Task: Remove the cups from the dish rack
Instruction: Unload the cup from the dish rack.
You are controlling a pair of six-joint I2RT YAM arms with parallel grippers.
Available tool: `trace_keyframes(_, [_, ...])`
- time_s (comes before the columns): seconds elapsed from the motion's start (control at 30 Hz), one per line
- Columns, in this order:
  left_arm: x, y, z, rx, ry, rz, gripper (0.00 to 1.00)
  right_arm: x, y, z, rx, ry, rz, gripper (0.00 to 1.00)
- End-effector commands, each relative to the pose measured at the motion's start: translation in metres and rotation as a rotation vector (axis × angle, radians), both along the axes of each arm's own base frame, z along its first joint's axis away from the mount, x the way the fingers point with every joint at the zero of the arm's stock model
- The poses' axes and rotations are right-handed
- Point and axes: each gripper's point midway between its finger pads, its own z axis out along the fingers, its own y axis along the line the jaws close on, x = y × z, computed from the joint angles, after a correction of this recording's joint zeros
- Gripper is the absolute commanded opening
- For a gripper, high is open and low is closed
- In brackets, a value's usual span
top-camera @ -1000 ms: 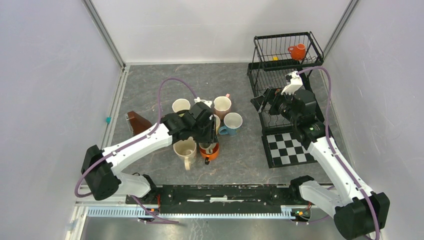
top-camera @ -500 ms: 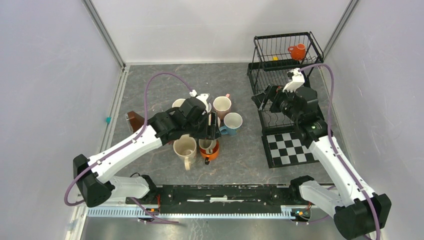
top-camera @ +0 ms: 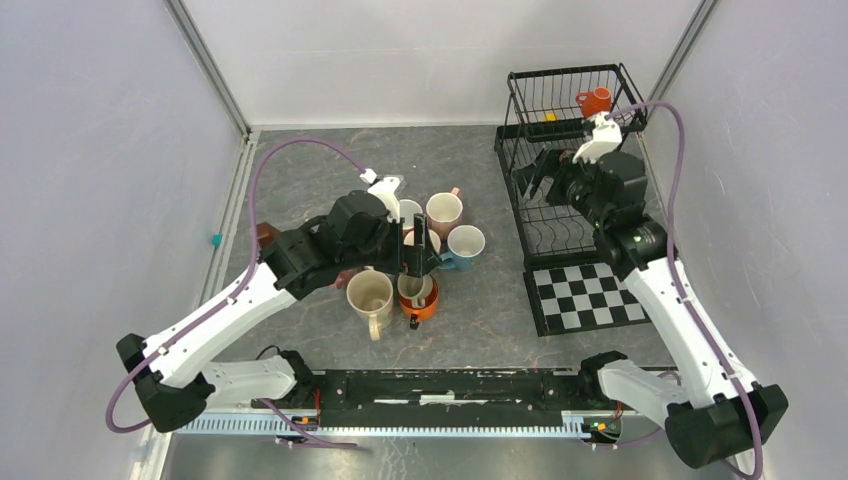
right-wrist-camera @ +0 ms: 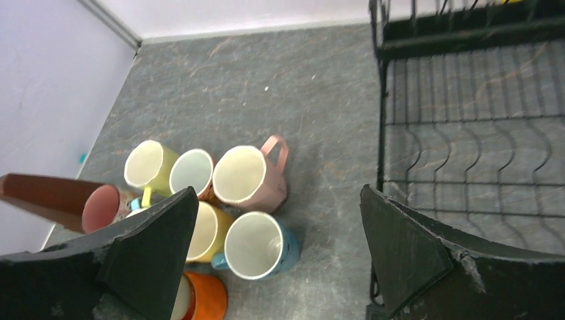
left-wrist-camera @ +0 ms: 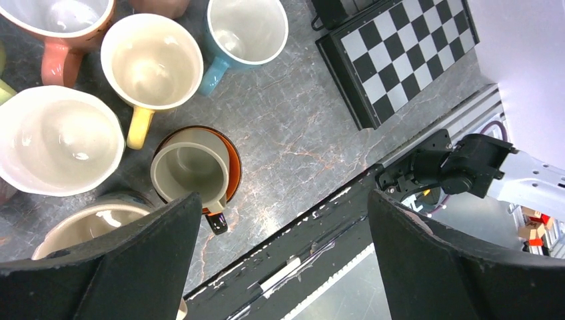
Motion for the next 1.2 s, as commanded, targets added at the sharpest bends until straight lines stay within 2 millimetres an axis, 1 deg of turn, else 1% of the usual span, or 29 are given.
trace_keyframes(0.0, [0.001,0.0,0.038,-0.07,-0.115,-0.043,1.0,0.02,-0.027,0.056,-0.102,-0.121,-0.128,0.98])
trace_keyframes(0.03, [0.0,0.0,0.042,-0.079,-0.123,-0.046,1.0,0.024,-0.032,0.067,-0.122,-0.136,-0.155,0.98])
trace_keyframes(0.17, [-0.001,0.001,0.05,-0.099,-0.145,-0.051,1.0,0.047,-0.055,0.093,-0.202,-0.162,-0.256,0.98])
trace_keyframes(0.27, [-0.002,0.003,0.055,-0.106,-0.16,-0.055,1.0,0.067,-0.068,0.108,-0.234,-0.185,-0.307,0.98])
trace_keyframes(0.5, [-0.008,0.004,0.068,-0.127,-0.191,-0.091,1.0,0.118,-0.097,0.116,-0.304,-0.214,-0.384,0.98])
trace_keyframes(0.6, [-0.009,0.006,0.071,-0.129,-0.203,-0.094,1.0,0.138,-0.115,0.118,-0.325,-0.222,-0.413,0.98])
trace_keyframes(0.77, [-0.008,0.007,0.068,-0.112,-0.207,-0.1,1.0,0.17,-0.143,0.109,-0.32,-0.24,-0.422,0.98])
trace_keyframes(0.8, [-0.009,0.006,0.067,-0.11,-0.205,-0.104,1.0,0.178,-0.141,0.105,-0.313,-0.241,-0.409,0.98])
trace_keyframes(0.83, [-0.009,0.006,0.067,-0.106,-0.205,-0.105,1.0,0.184,-0.155,0.102,-0.308,-0.235,-0.421,0.98])
trace_keyframes(0.97, [-0.007,0.008,0.067,-0.1,-0.213,-0.095,1.0,0.211,-0.167,0.092,-0.3,-0.219,-0.409,0.98])
trace_keyframes(1.07, [-0.007,0.009,0.068,-0.098,-0.218,-0.092,1.0,0.225,-0.171,0.087,-0.309,-0.216,-0.392,0.98])
trace_keyframes(1.17, [-0.007,0.01,0.07,-0.099,-0.221,-0.093,1.0,0.237,-0.179,0.076,-0.323,-0.197,-0.401,0.98])
